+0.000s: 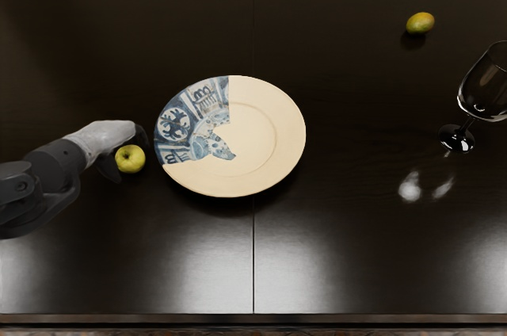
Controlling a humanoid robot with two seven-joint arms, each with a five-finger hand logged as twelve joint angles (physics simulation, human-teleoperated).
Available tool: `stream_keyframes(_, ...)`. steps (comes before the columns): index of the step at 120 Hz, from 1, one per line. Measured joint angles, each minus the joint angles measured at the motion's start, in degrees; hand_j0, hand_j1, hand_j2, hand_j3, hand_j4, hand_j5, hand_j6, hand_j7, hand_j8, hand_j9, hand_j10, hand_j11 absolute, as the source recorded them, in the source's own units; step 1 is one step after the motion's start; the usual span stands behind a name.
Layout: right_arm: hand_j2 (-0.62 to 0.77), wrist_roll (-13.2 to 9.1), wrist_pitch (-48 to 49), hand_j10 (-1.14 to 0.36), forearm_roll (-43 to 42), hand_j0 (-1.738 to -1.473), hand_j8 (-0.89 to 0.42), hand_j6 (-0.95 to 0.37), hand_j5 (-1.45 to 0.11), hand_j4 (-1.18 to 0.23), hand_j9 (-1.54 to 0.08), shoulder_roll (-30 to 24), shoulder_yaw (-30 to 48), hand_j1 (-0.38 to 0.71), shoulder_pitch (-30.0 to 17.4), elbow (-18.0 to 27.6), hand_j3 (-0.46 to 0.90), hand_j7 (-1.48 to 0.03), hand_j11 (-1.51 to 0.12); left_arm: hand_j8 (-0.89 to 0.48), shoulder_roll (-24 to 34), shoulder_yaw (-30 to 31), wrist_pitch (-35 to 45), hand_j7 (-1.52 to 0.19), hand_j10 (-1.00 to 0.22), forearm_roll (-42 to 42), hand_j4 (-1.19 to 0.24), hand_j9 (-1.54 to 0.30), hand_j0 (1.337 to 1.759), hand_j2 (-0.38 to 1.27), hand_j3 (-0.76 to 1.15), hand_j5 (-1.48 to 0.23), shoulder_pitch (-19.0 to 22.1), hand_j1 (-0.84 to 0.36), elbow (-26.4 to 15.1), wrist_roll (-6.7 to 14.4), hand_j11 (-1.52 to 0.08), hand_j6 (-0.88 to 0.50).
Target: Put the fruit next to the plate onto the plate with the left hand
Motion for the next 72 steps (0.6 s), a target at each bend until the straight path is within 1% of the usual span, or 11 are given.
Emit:
stream_keyframes(22,0.00,0.00,-0.02,0.00,0.00,-1.658,0.00,0.00,0.00,0.00,0.00,0.00,0.00,-0.35,0.00,0.00,0.00,0.00,0.00,-0.46,0.00,0.01,-0.01,-0.59,-0.46,0.04,-0.47,-0.59,1.658,0.10,0.00,-0.58,0.09,-0.19,0.25,0.00,-0.59,-0.43)
stream_keyframes(53,0.00,0.00,-0.01,0.00,0.00,-1.658,0.00,0.00,0.00,0.00,0.00,0.00,0.00,-0.35,0.00,0.01,0.00,0.00,0.00,-0.49,-0.47,0.09,-0.04,-0.63,-0.49,0.08,-0.50,-0.63,1.658,0.11,0.00,-0.62,0.18,-0.23,0.84,0.00,-0.63,-0.48)
stream_keyframes(72,0.00,0.00,-0.01,0.00,0.00,-1.658,0.00,0.00,0.00,0.00,0.00,0.00,0.00,-0.35,0.00,-0.02,0.00,0.00,0.00,-0.50,-1.67,0.05,-0.07,-0.65,-0.50,0.07,-0.51,-0.64,1.658,0.11,0.00,-0.64,0.05,-0.23,1.43,0.01,-0.64,-0.48)
